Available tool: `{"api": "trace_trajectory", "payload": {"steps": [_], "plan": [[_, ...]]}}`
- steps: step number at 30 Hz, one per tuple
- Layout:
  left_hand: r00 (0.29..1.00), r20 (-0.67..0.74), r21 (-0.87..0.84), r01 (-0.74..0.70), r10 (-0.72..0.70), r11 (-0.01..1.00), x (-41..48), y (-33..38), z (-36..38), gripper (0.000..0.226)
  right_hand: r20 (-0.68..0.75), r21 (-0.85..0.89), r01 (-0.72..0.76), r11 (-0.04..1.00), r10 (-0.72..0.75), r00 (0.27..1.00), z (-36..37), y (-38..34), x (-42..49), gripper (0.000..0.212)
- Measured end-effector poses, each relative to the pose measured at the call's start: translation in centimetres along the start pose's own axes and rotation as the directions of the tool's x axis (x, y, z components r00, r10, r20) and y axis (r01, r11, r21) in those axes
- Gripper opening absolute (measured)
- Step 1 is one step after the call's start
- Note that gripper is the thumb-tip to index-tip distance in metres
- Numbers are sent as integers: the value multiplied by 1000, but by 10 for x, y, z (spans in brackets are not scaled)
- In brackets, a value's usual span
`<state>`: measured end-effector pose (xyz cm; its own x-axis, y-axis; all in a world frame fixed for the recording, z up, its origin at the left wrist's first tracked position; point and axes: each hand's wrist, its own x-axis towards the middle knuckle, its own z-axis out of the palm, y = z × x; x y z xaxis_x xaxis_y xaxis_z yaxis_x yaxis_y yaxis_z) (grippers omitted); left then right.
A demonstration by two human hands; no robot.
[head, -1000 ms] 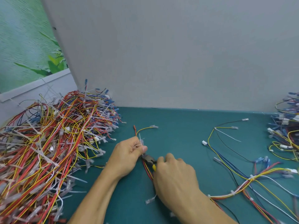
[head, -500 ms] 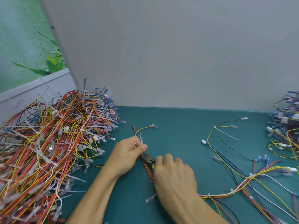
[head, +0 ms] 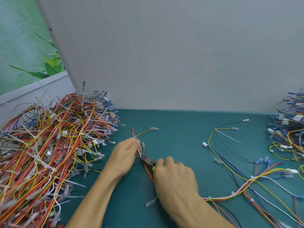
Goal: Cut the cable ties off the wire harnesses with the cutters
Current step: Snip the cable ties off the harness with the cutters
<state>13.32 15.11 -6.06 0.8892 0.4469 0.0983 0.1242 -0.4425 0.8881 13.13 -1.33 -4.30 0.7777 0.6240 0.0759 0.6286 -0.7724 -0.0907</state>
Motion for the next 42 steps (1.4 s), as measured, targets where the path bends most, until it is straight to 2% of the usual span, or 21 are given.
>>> {"api": "trace_trajectory", "payload": {"steps": [3,7,9,10,12,17,20,25,28,31,35,38,40,42], "plan": [[996,-79,-73,37,-43,997,0,3,-1,32,-54,-35,-14,999,12,998,-7,5,-6,19],[992,-62,-335,87,-114,938,-1,9,1,26,-164,-56,-48,997,38,986,-28,26,-24,46],[993,-47,-386,80,-106,919,-3,14,3,24,-92,-55,-35,998,29,995,-34,43,-37,39],[995,-35,-402,73,-95,913,-4,17,4,24,-123,-39,-38,999,33,992,-37,52,-41,30],[996,3,-452,85,-94,888,-6,24,5,25,-157,-54,-100,994,90,984,-38,76,-49,22],[980,124,-608,200,-156,768,-12,35,4,27,-238,3,-350,937,341,909,-48,131,-49,31],[971,174,-671,238,-163,702,-16,37,2,26,-160,111,-446,888,459,874,-40,158,-31,32],[964,218,-681,260,-150,685,-16,39,-3,17,-62,179,-507,843,523,850,-31,177,23,28],[967,205,-662,250,-150,707,-17,43,-1,33,-22,262,-519,814,542,840,-28,169,51,28],[962,217,-668,268,-163,694,-19,45,2,42,9,248,-534,808,550,835,-21,163,69,30],[967,199,-649,252,-160,718,-20,45,3,41,-6,223,-505,834,519,854,-17,159,68,23],[970,189,-639,238,-151,732,-19,46,3,41,-84,171,-410,896,428,900,-20,156,55,27],[976,165,-638,217,-144,738,-19,46,2,41,-230,82,-271,959,283,931,-24,151,41,29],[984,125,-633,178,-128,753,-18,47,1,40,-416,-74,-94,993,55,908,-28,143,22,33]]}}
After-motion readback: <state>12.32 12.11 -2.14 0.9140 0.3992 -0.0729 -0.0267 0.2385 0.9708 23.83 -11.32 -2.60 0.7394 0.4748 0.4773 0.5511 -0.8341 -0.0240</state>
